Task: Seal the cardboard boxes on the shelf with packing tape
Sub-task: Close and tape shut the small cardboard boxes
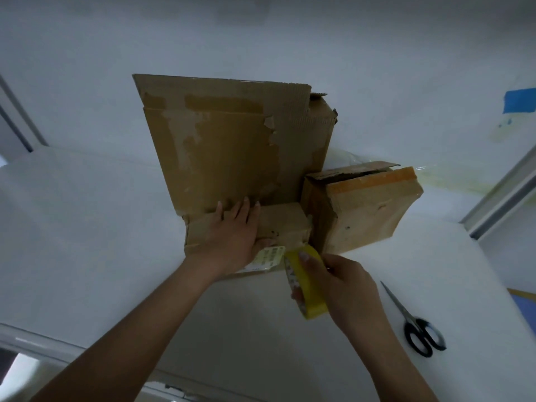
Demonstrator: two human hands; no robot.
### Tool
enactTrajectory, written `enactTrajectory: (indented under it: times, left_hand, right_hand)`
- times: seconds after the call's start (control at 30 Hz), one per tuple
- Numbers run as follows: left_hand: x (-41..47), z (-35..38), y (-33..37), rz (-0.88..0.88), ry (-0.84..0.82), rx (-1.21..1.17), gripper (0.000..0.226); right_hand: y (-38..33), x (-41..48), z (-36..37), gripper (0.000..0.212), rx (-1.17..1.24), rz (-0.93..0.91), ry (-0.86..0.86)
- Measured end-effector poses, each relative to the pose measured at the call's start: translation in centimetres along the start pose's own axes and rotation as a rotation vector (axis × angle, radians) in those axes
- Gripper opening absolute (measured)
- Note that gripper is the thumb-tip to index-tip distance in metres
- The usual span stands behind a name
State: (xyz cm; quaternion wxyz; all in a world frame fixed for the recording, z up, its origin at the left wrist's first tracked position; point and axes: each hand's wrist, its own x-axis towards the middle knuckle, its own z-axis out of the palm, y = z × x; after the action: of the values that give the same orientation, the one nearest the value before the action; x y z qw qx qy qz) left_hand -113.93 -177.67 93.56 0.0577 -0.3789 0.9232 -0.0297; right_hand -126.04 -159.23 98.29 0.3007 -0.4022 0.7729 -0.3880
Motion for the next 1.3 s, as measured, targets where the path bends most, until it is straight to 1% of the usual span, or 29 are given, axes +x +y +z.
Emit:
enactTrajectory:
  times: [0.1,0.17,0.3,0.43,0.5,0.53,0.57,0.6,0.63,0.7,0.73,0.77,0.87,0.93,1.0,1.03,1.1,1.17,1.3]
  left_hand:
    - [-0.4,0.0,0.2,0.011,0.009,0.032,0.089]
    - [-0.4,0.0,0.2,0.014,-0.002,0.02,0.084]
    - [0.2,-0.4,-0.1,0.009,-0.007,-0.017,0.081]
    - [0.4,-0.2,-0.5,0.023,0.02,-0.038,0.083]
    - [0.4,-0.2,-0.7,0.037,0.044,-0.123,0.084]
    - [0.3,-0.2,-0.8,0.037,0.074,-0.21,0.084]
    - [0.0,-0.2,-0.7,0.019,0.133,-0.322,0.082]
    - [-0.4,-0.1,-0.3,-0.003,0.232,-0.43,0.076]
    - [-1.1,0.0,0.4,-0.009,0.365,-0.489,0.064]
    - [-2.2,0.5,2.4,-0.012,0.643,-0.459,0.03]
    - [-2.8,1.0,3.3,-0.027,0.731,-0.482,0.02]
    - [-3.5,1.2,4.3,-0.059,0.761,-0.542,0.016]
    - [-5.2,1.9,6.4,-0.216,0.688,-0.913,0.01]
    - [-6.4,1.9,7.4,-0.282,0.595,-1.208,0.027]
    - [-7.2,1.4,8.5,-0.292,0.467,-1.568,0.043]
    - [-7.3,1.3,8.9,-0.293,0.395,-1.705,0.05]
    - [-7.1,1.7,9.8,-0.283,0.28,-1.85,0.061]
    - [-6.9,2.1,10.6,-0.273,0.222,-1.929,0.067]
    - [-6.7,2.4,11.5,-0.291,0.286,-1.999,0.072]
  right_hand:
    - [-0.2,-0.5,0.0,0.036,-0.032,0.013,-0.03]
    - [-0.6,-0.4,0.2,0.038,-0.04,0.021,-0.038]
    - [-1.2,-0.4,-0.3,0.036,0.048,0.145,-0.073]
    - [-0.8,-1.3,0.0,0.038,0.086,0.199,-0.152]
    - [-0.4,-1.4,0.4,0.036,0.141,0.188,-0.157]
    - [-0.3,-1.4,0.5,0.035,0.16,0.174,-0.148]
    - [-0.3,-1.5,0.5,0.033,0.169,0.16,-0.136]
    - [-0.2,-1.6,0.5,0.033,0.17,0.149,-0.124]
    - [-0.1,-1.6,0.4,0.033,0.179,0.144,-0.112]
    - [0.0,-1.8,0.3,0.034,0.212,0.143,-0.101]
    - [0.1,-1.8,0.2,0.035,0.223,0.142,-0.098]
    - [0.1,-1.9,0.2,0.035,0.233,0.138,-0.095]
    - [0.1,-1.9,0.1,0.033,0.256,0.137,-0.086]
    - [0.1,-2.0,0.0,0.033,0.255,0.122,-0.078]
    - [0.3,-1.9,0.2,0.035,0.257,0.107,-0.072]
    - [0.4,-1.9,0.4,0.035,0.261,0.106,-0.071]
    - [0.8,-1.8,0.7,0.033,0.245,0.101,-0.067]
    - [1.2,-1.8,1.0,0.033,0.219,0.097,-0.053]
    - [2.2,-1.7,0.9,0.037,0.222,0.119,-0.036]
